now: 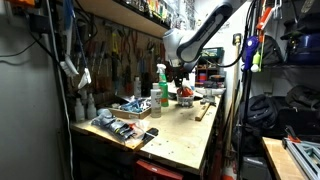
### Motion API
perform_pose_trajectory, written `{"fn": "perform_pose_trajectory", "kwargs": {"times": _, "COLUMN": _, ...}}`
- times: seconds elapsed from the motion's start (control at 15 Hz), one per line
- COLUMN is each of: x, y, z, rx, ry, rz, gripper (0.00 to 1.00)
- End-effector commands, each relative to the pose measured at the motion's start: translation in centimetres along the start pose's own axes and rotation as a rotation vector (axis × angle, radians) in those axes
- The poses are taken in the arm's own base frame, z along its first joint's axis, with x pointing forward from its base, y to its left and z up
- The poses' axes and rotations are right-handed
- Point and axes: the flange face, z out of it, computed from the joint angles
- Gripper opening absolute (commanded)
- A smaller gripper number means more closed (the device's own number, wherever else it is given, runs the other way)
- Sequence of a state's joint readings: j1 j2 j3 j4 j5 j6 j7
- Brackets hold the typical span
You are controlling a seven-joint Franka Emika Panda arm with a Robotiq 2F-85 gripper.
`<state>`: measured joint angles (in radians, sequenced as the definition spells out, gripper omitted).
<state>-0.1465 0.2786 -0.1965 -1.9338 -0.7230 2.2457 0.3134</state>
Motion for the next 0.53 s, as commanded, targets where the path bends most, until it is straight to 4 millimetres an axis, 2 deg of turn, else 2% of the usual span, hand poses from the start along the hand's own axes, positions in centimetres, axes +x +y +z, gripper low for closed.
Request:
{"fn": "perform_pose_trajectory", "kwargs": {"times": 0.0, "x": -1.1, "y": 1.1, "z": -3.0, "rx": 0.137, "ry": -0.03, "rz": -0.125, "gripper": 1.0}}
{"fn": "perform_pose_trajectory", "kwargs": {"times": 0.2, "x": -3.4, "y": 3.5, "z": -6.6, "rx": 0.252, "ry": 0.031, "rz": -0.235, "gripper": 1.0}}
{"fn": "perform_pose_trajectory", "kwargs": {"times": 0.47, "x": -7.5, "y": 8.5, "z": -11.5, "rx": 0.394, "ry": 0.151, "rz": -0.347, "gripper": 1.0}}
